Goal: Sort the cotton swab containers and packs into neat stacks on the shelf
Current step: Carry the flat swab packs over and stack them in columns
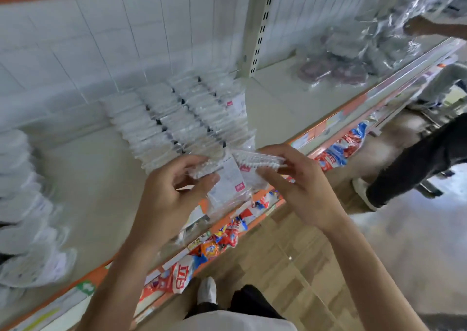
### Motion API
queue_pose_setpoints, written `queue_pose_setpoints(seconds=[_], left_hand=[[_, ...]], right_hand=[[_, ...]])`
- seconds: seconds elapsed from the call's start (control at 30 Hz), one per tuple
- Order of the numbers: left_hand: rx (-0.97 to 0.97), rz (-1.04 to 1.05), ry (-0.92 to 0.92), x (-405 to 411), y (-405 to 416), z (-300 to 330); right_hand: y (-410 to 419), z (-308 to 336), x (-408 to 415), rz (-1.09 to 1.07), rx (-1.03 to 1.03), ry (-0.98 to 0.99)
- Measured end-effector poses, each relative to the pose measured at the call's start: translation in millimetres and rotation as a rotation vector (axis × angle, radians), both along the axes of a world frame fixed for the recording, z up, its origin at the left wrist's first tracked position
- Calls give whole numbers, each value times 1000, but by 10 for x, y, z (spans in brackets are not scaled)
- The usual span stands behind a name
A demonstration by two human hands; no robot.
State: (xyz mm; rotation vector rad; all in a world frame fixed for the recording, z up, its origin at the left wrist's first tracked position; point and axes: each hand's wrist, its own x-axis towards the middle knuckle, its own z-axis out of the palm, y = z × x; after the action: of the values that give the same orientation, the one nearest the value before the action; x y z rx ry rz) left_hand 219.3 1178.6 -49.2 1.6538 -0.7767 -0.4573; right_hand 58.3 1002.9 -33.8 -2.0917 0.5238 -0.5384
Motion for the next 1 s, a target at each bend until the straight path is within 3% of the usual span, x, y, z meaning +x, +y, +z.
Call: queue_pose_setpoints(seconds=[0.17,0.4,0.57,1.0], left_hand=[[19,66,-42,4,-266,159],[38,189,-83,-82,-694,291],[63,237,-77,-230,-999,235],[159,530,17,-692,-1228,114]], right_hand=[[-419,113,191,111,-85,7],[-1039,157,423,252,-34,-18],[-1651,150,685,219,-11,-101],[-2299,-780,1654,344,-184,30]])
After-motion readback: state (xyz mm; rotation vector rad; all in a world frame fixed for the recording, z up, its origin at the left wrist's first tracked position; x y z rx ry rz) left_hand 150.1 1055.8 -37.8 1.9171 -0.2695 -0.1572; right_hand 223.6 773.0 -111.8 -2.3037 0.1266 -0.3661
